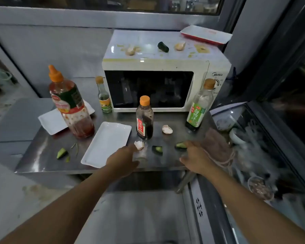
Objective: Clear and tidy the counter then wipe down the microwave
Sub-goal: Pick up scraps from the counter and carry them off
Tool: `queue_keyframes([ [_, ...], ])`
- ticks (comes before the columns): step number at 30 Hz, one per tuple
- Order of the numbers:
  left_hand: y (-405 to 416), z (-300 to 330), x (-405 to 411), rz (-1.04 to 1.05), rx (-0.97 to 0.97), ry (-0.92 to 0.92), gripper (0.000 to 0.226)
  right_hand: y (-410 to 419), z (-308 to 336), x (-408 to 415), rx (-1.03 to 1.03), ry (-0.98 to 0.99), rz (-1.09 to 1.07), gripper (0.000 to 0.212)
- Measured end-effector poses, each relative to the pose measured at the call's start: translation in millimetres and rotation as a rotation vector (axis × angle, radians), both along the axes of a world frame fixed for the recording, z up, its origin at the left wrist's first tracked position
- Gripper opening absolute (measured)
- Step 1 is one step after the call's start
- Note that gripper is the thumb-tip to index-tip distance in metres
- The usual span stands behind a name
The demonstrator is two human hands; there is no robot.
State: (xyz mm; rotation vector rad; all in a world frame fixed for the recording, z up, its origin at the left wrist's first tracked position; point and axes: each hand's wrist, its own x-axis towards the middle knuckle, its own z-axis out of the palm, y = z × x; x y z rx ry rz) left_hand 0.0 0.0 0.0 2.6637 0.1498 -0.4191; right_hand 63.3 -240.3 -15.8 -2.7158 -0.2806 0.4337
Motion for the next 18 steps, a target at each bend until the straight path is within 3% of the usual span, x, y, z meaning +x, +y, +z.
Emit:
queue_keyframes([
  [2, -1, -6, 5, 0.042, -0.014, 0.003, 0.046, -2, -6, 12, -0.025, -0.031, 0.002, 0.046],
  [9, -9, -29, 8, 0.163, 0.049, 0.055, 0.044, -6, -37, 51, -0.052, -0.014, 0.119, 0.072],
  [14, -18, -40, 6, 0.257, 0.066, 0.04, 0.044, -7, -54, 66, -0.071, -0.044, 0.211, 0.066],
  [18, -27, -46, 6, 0.309, 0.058, 0.012, 0.042, -6, -64, 70, -0.089, -0.126, 0.203, 0.046],
])
